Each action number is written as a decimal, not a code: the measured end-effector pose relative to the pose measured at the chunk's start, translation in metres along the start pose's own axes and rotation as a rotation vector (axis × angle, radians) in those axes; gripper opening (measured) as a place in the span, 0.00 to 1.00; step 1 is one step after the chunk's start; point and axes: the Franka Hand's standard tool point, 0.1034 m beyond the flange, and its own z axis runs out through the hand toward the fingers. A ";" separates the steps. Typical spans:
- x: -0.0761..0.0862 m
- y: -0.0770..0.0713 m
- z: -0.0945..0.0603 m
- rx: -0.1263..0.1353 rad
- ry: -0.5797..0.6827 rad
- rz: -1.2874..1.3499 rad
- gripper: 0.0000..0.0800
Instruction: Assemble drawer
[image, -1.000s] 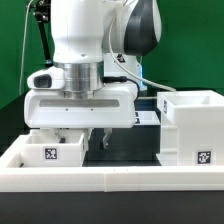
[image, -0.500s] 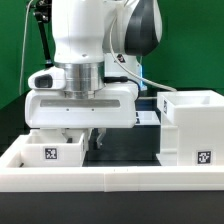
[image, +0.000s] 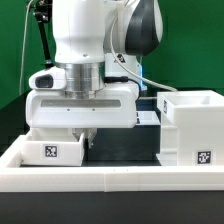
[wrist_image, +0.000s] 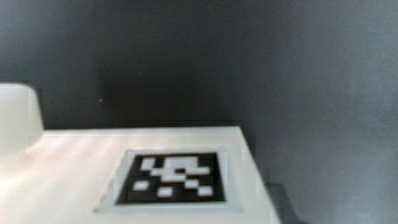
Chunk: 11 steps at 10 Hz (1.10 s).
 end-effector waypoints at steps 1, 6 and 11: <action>0.000 0.000 0.000 0.000 0.000 0.000 0.05; 0.003 -0.008 -0.009 0.004 -0.003 -0.030 0.05; 0.005 -0.016 -0.018 0.013 -0.008 -0.183 0.05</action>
Offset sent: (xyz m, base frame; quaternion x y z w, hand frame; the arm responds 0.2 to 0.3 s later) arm 0.0000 0.0000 0.0000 0.0000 0.0000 0.0000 1.0000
